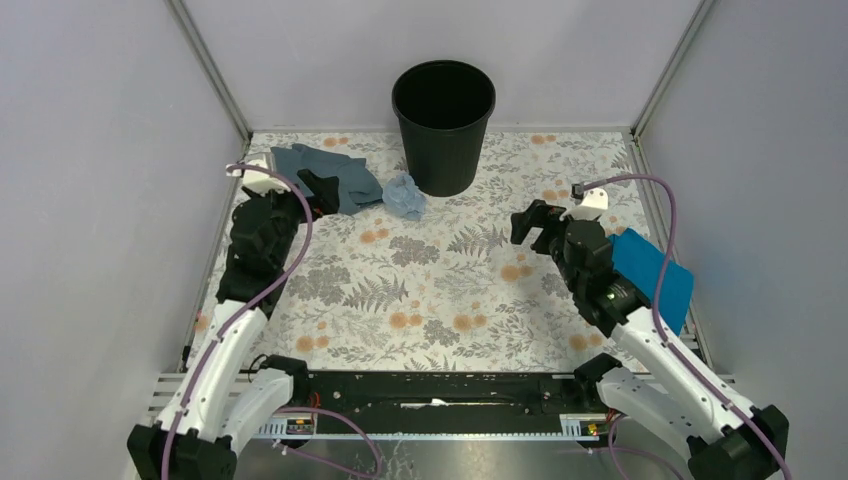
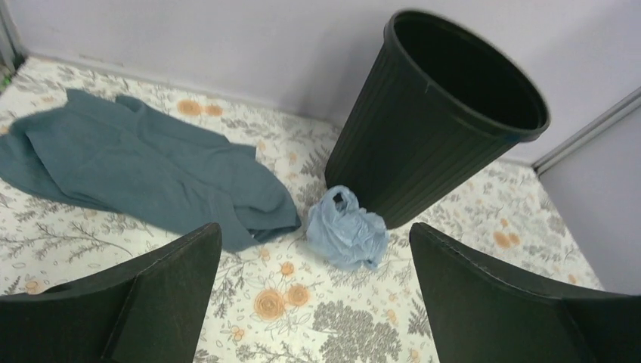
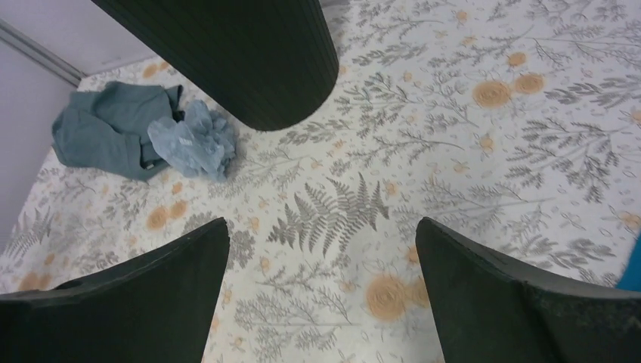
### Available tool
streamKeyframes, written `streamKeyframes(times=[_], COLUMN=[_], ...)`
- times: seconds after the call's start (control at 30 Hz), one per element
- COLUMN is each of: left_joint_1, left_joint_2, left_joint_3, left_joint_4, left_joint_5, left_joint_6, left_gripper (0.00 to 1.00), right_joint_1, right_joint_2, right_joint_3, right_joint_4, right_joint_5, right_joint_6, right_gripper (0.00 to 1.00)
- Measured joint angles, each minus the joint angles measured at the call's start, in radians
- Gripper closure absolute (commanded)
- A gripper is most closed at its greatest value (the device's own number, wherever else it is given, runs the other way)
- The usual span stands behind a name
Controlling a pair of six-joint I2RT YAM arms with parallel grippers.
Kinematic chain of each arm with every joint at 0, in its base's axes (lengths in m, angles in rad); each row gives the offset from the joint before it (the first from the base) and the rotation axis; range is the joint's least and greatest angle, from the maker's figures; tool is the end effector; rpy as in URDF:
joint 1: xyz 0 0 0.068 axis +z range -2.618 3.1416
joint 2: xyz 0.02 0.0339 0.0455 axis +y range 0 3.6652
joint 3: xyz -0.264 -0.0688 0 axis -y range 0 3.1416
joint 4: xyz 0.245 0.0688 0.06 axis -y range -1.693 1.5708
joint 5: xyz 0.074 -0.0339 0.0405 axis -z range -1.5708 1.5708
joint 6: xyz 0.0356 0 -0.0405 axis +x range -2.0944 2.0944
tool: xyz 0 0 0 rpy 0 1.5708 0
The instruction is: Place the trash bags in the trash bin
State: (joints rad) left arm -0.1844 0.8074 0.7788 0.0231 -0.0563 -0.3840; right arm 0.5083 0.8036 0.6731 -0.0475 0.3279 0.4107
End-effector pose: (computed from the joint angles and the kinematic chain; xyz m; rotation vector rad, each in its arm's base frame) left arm 0.1907 -0.0335 0.3566 -0.2027 1.5775 -0.4004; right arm 0.1746 0.0841 0.3121 0.1554 1.7481 0.3869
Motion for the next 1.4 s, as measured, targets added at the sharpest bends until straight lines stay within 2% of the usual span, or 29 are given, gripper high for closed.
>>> streamKeyframes(times=[0.13, 0.3, 0.4, 0.77, 0.93, 1.03, 1.13, 1.17, 1.3, 1.33, 1.4], left_joint_1=[-0.001, -0.007, -0.021, -0.080, -0.079, -0.079, -0.079, -0.079, -0.080, -0.080, -0.080], left_joint_2=[0.085, 0.198, 0.286, 0.706, 0.934, 1.006, 1.068, 1.084, 1.127, 1.131, 1.133], left_joint_3=[0.000, 0.003, 0.023, 0.183, 0.372, 0.442, 0.490, 0.497, 0.496, 0.495, 0.495], left_joint_4=[-0.010, -0.021, -0.034, -0.114, -0.156, -0.136, -0.118, -0.111, -0.097, -0.096, -0.086], left_joint_5=[0.049, 0.133, 0.181, 0.346, 0.352, 0.360, 0.379, 0.386, 0.415, 0.424, 0.452], left_joint_6=[0.007, 0.011, 0.015, 0.005, -0.060, -0.095, -0.117, -0.123, -0.144, -0.156, -0.175], left_gripper=[0.01, 0.01, 0.01, 0.04, 0.02, 0.02, 0.11, 0.18, 0.70, 0.77, 0.84], right_joint_1=[0.000, 0.000, 0.000, 0.000, 0.000, 0.000, 0.000, 0.000, 0.000, 0.000, 0.000], right_joint_2=[0.065, 0.235, 0.327, 0.451, 0.505, 0.526, 0.535, 0.538, 0.562, 0.572, 0.594], right_joint_3=[-0.055, -0.127, -0.155, -0.290, -0.297, -0.296, -0.296, -0.296, -0.282, -0.274, -0.250], right_joint_4=[0.178, 0.456, 0.562, 0.816, 0.882, 0.899, 0.899, 0.899, 0.898, 0.897, 0.892], right_joint_5=[0.008, 0.012, 0.000, -0.110, -0.166, -0.181, -0.188, -0.189, -0.192, -0.192, -0.192], right_joint_6=[0.015, 0.028, 0.019, -0.010, -0.008, -0.003, -0.002, -0.001, 0.000, 0.001, 0.002], right_gripper=[0.00, 0.00, 0.00, 0.00, 0.00, 0.00, 0.00, 0.00, 0.00, 0.00, 0.00])
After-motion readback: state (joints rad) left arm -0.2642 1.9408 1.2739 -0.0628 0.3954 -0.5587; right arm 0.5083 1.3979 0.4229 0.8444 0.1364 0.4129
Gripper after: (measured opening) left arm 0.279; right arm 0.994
